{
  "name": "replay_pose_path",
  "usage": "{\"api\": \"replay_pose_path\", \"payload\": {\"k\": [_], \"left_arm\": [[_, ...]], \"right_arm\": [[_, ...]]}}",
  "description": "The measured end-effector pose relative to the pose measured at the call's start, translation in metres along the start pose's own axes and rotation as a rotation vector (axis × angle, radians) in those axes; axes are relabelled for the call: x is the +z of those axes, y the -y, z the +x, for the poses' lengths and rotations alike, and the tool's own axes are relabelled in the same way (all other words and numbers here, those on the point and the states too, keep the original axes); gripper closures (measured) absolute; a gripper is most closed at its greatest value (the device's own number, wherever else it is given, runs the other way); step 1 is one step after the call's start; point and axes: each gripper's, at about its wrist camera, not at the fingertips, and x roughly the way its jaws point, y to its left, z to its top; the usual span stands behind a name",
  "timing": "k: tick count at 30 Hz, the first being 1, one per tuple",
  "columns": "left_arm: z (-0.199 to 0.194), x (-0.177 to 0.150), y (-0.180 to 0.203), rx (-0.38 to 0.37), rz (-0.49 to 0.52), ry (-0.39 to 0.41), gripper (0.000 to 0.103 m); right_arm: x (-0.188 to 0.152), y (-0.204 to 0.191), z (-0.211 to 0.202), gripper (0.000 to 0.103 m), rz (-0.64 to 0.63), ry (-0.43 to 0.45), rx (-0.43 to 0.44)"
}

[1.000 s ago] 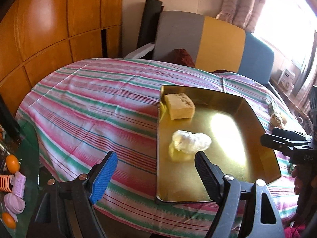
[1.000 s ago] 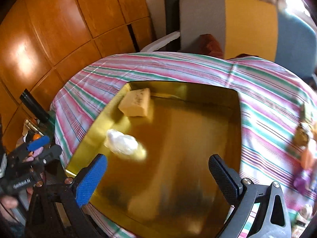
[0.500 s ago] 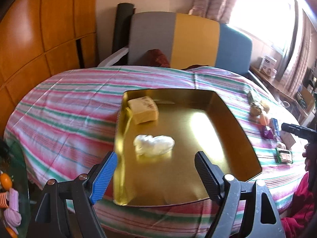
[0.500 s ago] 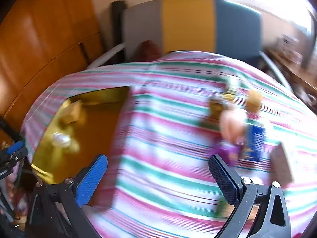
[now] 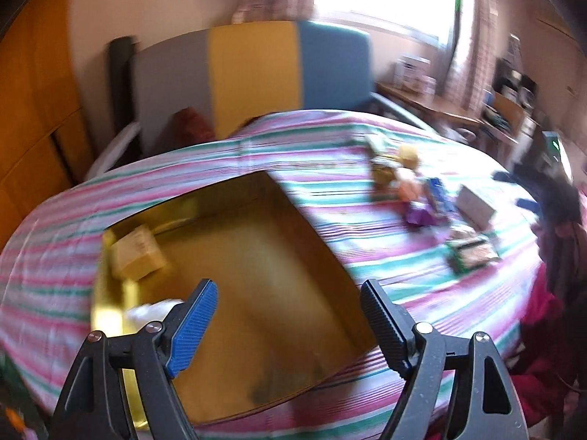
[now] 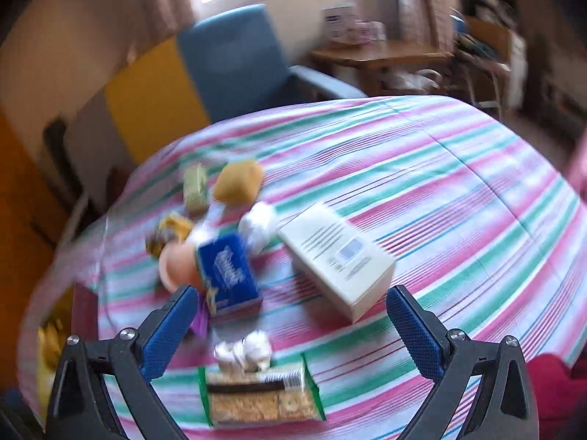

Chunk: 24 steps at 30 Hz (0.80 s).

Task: Organize objects
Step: 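Move the left tool to the cracker packet and grasp it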

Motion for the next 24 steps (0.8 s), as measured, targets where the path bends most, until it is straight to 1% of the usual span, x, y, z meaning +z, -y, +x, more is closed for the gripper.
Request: {"api": "replay_pose_path", "payload": {"k": [2,5,9,13,16,20,24], "left_arm": [[0.009,0.007,0.024,-0.054,0.065,-0.009,0.022],[0.022,0.015,0.064,-0.128,0.164,-0.019,0.022],[0.041,0.021,0.118,-0.201,0.307,-0.037,0.022],[0.065,0.019,0.164,-0.262,0.449,-0.058,0.021],[0.087,0.019,0.191,-0.304,0.508,-0.103,0.021],[0.108,0.019,0.217,-0.344,0.572,-0.117,0.021],[0.124,0.022,0.241,-0.359,0.622,-0.130,0.021]], "right_arm": [[0.005,0.011,-0.006,0.000,0.050,0.029,-0.003],[0.008,0.024,-0.011,0.000,0.111,0.042,-0.005],[0.012,0.034,-0.011,0.000,0.167,0.032,-0.006],[0.011,0.039,-0.008,0.000,0.210,0.006,0.024],[0.010,0.039,-0.007,0.000,0.213,-0.010,0.038],[0.010,0.041,-0.005,0.000,0.215,-0.025,0.049],[0.010,0.044,-0.003,0.000,0.232,-0.036,0.063]]}}
